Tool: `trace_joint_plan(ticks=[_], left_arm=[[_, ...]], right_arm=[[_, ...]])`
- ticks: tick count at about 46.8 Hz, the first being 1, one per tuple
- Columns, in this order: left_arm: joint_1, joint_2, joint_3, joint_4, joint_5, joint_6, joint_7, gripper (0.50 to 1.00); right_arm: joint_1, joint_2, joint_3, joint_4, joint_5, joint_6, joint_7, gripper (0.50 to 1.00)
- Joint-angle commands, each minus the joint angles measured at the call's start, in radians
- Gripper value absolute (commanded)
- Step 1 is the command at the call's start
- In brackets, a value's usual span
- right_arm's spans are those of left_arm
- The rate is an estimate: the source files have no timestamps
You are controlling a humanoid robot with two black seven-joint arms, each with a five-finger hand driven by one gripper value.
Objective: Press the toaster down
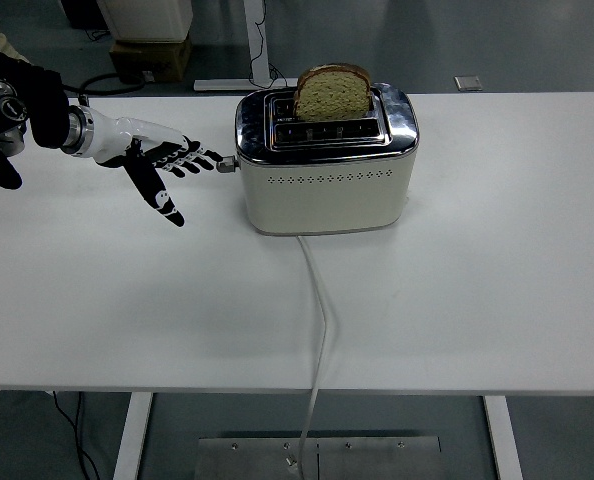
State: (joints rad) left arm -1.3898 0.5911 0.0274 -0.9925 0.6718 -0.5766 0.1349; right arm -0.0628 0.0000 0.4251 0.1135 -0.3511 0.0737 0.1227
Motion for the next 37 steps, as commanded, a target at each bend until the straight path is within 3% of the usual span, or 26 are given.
trace_joint_plan(ticks=[1,37], left_arm=[[0.003,-0.002,0.0,0.0,-0.001,0.001,0.0,1.0],[0.041,-0.042,-0.001,0.003,-0.014,0.037,-0.001,1.0]], right_arm=[[0.0,0.0,0.0,0.0,0.0,0.0,0.0,1.0],[0.0,0.0,0.001,0.0,0.0,0.0,0.0,1.0]])
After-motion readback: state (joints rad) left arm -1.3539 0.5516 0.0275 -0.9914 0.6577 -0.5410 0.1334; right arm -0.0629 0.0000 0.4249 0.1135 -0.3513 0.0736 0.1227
